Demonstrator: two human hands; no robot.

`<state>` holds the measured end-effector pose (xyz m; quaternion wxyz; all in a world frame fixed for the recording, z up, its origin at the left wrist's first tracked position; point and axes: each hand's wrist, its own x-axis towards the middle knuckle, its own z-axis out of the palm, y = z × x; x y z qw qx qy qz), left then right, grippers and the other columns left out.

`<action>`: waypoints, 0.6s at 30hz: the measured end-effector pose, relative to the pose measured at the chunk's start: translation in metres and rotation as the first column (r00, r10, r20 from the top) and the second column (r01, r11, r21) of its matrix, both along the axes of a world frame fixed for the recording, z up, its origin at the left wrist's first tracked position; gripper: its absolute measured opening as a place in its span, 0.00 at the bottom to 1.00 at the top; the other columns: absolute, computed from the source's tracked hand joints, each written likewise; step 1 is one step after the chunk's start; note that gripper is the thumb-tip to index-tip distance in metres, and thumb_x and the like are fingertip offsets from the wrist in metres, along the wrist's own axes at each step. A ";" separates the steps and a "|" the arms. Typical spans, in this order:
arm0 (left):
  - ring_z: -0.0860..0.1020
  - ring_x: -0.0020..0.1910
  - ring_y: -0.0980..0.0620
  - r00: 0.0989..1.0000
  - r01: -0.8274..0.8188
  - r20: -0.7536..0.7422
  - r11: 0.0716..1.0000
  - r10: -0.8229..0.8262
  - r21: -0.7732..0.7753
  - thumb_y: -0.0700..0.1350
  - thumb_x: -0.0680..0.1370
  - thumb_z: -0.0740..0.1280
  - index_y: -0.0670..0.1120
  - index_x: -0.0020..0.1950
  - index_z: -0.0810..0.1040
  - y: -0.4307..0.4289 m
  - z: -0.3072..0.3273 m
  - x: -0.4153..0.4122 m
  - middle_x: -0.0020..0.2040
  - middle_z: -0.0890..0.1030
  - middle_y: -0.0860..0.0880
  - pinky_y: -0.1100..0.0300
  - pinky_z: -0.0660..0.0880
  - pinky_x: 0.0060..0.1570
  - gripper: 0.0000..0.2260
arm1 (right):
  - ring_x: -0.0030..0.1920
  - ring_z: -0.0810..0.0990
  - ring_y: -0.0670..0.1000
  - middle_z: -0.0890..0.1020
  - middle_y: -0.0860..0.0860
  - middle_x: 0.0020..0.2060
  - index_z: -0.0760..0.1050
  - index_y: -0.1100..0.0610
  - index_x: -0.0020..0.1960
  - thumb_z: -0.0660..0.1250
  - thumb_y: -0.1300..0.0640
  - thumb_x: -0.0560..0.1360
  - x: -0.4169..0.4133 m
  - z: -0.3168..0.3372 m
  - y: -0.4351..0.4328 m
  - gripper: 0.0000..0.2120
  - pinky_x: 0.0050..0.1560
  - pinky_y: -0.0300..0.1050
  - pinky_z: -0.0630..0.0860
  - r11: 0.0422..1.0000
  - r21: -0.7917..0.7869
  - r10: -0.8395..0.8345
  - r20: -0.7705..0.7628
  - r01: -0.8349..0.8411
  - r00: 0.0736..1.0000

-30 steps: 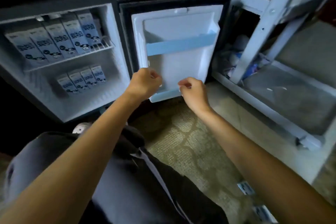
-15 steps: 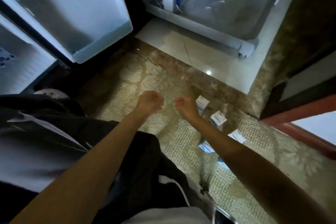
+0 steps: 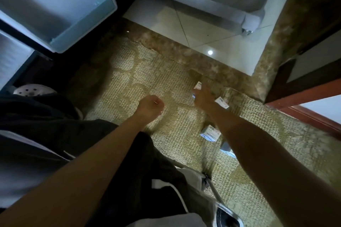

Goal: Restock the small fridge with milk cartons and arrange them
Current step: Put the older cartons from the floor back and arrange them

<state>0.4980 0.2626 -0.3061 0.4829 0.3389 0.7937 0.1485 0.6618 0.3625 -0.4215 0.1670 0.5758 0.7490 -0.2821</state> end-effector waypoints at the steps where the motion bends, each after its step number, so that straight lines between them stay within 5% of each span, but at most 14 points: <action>1: 0.79 0.43 0.47 1.000 -0.009 0.003 1.000 0.009 -0.003 0.39 0.77 0.63 0.47 0.37 0.75 0.000 -0.001 -0.001 0.46 0.81 0.41 0.53 0.76 0.51 0.09 | 0.76 0.50 0.62 0.50 0.61 0.75 0.66 0.52 0.70 0.56 0.63 0.79 -0.001 -0.002 0.001 0.20 0.72 0.61 0.60 0.999 0.004 0.038 0.022 -0.038 0.999; 10: 0.79 0.44 0.47 0.999 -0.012 0.030 1.000 0.011 0.029 0.39 0.78 0.62 0.45 0.40 0.75 -0.002 0.001 -0.003 0.47 0.81 0.41 0.54 0.76 0.50 0.07 | 0.69 0.63 0.60 0.61 0.63 0.69 0.70 0.55 0.66 0.63 0.64 0.76 -0.004 0.002 -0.008 0.19 0.66 0.50 0.68 0.958 0.120 0.236 0.179 -0.260 0.955; 18: 0.76 0.38 0.50 0.999 -0.034 0.041 0.998 0.031 0.058 0.36 0.76 0.64 0.44 0.43 0.75 -0.003 0.009 -0.012 0.44 0.78 0.44 0.63 0.71 0.34 0.05 | 0.58 0.75 0.60 0.78 0.61 0.57 0.78 0.58 0.57 0.58 0.60 0.77 -0.029 0.042 -0.006 0.13 0.61 0.50 0.72 0.982 0.019 0.189 -0.111 -0.188 0.976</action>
